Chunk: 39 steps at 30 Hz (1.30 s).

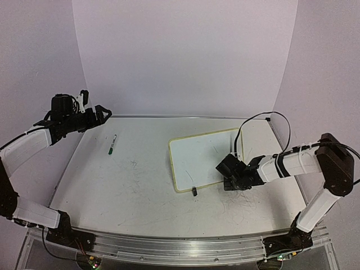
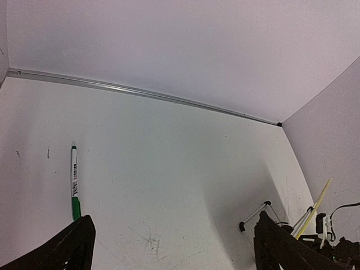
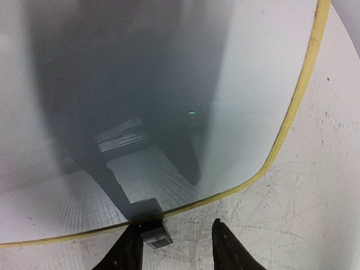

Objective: Write a sentence on the whiteboard
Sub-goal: Move the whiteboard to the center of the board, then pick up the whiteboard marker from the corner of the board.

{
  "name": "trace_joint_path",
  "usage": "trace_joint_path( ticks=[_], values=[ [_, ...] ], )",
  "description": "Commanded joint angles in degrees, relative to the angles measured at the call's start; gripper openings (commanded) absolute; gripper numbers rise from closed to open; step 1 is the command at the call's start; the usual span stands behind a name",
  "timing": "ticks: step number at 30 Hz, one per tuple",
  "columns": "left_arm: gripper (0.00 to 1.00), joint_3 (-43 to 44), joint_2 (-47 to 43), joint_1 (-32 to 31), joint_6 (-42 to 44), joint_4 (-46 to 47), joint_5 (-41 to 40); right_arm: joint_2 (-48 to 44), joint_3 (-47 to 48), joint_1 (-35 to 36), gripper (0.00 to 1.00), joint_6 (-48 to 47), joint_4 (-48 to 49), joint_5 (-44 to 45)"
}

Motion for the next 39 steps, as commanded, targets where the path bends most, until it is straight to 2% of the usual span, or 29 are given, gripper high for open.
trace_joint_path(
  ticks=[1, 12, 17, 20, 28, 33, 39],
  values=[
    [0.99, 0.08, 0.65, -0.22, 0.46, 1.22, 0.63, -5.59, -0.45, 0.64, 0.50, -3.07, -0.17, 0.54],
    [0.99, 0.08, 5.31, -0.23, 1.68, 1.01, -2.10, -19.81, -1.83, 4.01, 0.64, -5.96, 1.55, -1.69],
    [0.99, 1.47, 10.73, -0.22, 3.37, -1.03, -7.59, -25.79, -2.17, 3.98, 0.71, -10.18, 7.77, 0.57],
    [0.98, 3.73, 15.76, -0.20, 3.53, -2.86, -8.01, -27.43, -2.12, 3.97, 0.75, -13.11, 11.17, 1.64],
    [0.74, 14.11, 32.20, -0.23, 2.16, -11.26, -12.65, -29.78, -2.68, 3.97, 0.80, -17.52, 14.43, 2.54],
    [0.66, 22.77, 40.37, -0.23, 3.74, -18.16, -16.67, -32.92, -5.76, 3.94, 0.80, -17.35, 16.24, 1.48],
    [0.59, 27.66, 46.77, -0.53, 5.79, -22.77, -19.26, -34.64, -7.60, 3.98, 0.80, -17.41, 16.77, 1.59]
  ],
)
